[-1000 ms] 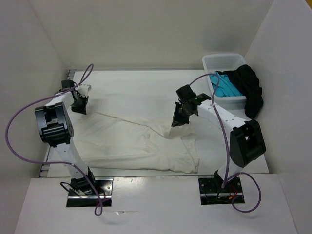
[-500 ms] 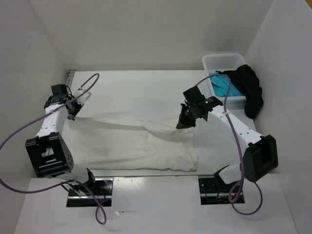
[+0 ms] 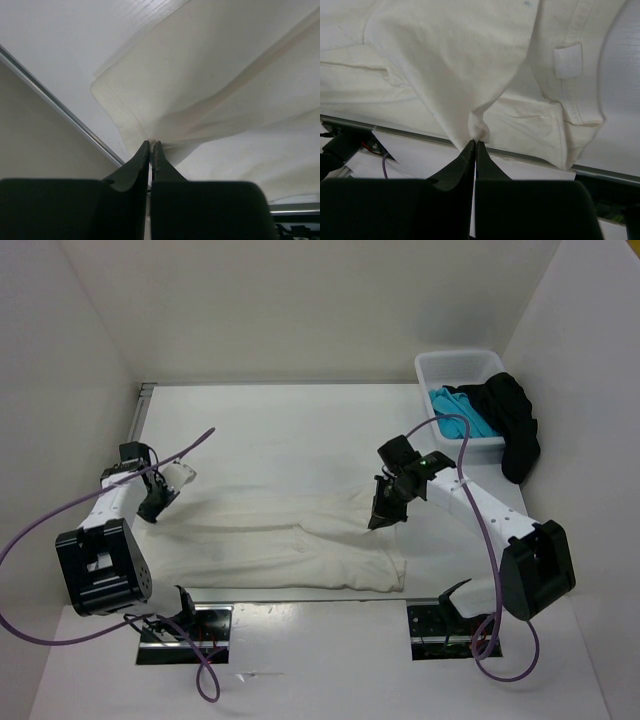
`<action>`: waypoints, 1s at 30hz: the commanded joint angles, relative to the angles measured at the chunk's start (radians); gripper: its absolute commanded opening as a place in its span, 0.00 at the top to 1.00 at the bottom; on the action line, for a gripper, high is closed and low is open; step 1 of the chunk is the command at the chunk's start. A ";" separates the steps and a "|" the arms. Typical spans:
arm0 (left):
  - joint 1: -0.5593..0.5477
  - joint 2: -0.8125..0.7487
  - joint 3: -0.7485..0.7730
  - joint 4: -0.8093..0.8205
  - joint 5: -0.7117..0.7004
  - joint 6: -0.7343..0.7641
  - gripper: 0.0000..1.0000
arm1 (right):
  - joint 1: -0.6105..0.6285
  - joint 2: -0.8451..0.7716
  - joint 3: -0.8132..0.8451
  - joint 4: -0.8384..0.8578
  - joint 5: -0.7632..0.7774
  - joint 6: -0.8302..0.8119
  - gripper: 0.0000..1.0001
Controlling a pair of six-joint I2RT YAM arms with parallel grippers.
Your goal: Fold and stack the t-shirts
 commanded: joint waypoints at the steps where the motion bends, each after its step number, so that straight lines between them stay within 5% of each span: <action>1: 0.007 -0.026 0.000 -0.008 -0.041 0.025 1.00 | 0.008 -0.037 0.023 -0.026 -0.015 -0.015 1.00; 13: -0.028 -0.026 -0.058 0.012 -0.079 -0.017 1.00 | 0.008 -0.035 -0.044 -0.008 -0.075 -0.024 1.00; 23: -0.028 0.204 0.377 0.136 0.011 -0.311 1.00 | -0.013 0.208 0.319 0.009 0.037 -0.102 1.00; 30: -0.037 0.149 0.313 0.183 -0.029 -0.250 1.00 | -0.033 0.138 0.247 0.046 0.007 -0.069 1.00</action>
